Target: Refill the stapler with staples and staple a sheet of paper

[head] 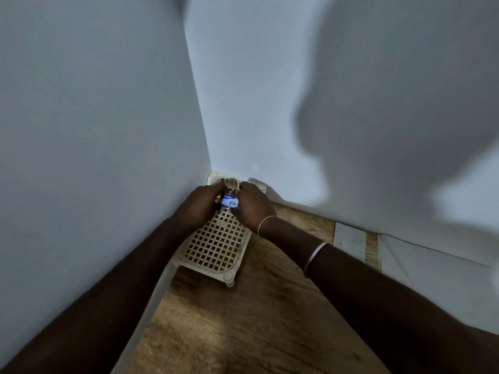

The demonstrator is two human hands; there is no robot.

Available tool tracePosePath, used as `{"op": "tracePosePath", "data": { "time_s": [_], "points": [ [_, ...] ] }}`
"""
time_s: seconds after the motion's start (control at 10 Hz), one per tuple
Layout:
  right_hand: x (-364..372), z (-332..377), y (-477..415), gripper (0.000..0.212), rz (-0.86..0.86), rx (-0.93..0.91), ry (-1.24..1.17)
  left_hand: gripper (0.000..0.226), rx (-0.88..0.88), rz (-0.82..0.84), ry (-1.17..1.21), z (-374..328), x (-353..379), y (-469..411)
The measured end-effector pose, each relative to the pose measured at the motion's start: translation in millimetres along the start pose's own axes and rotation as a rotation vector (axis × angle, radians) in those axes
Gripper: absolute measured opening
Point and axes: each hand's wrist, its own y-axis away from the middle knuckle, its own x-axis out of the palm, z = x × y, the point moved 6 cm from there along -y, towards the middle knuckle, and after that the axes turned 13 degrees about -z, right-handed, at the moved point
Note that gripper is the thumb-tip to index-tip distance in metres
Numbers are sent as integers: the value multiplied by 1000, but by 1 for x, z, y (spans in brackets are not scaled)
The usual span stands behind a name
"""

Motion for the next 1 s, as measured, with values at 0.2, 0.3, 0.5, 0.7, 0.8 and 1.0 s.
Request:
{"op": "tracePosePath", "data": {
  "time_s": [0.2,0.3,0.5,0.7,0.8,1.0],
  "points": [
    [22,11,30,39,135,-19,7,37,-30,20,-84,8,4,35],
    [30,12,34,37,154,13,-1,33,-98,78,-136,15,9,43],
    [34,12,34,38,161,76,-17,36,-142,103,-158,17,12,50],
    [8,18,50,52,111,74,-29,55,-190,140,-177,9,6,62],
    [-22,20,83,43,-51,67,-82,58,-196,58,-180,-12,0,80],
    [-62,-10,189,41,-108,235,-121,48,-124,-76,-40,-80,5,138]
  ]
}}
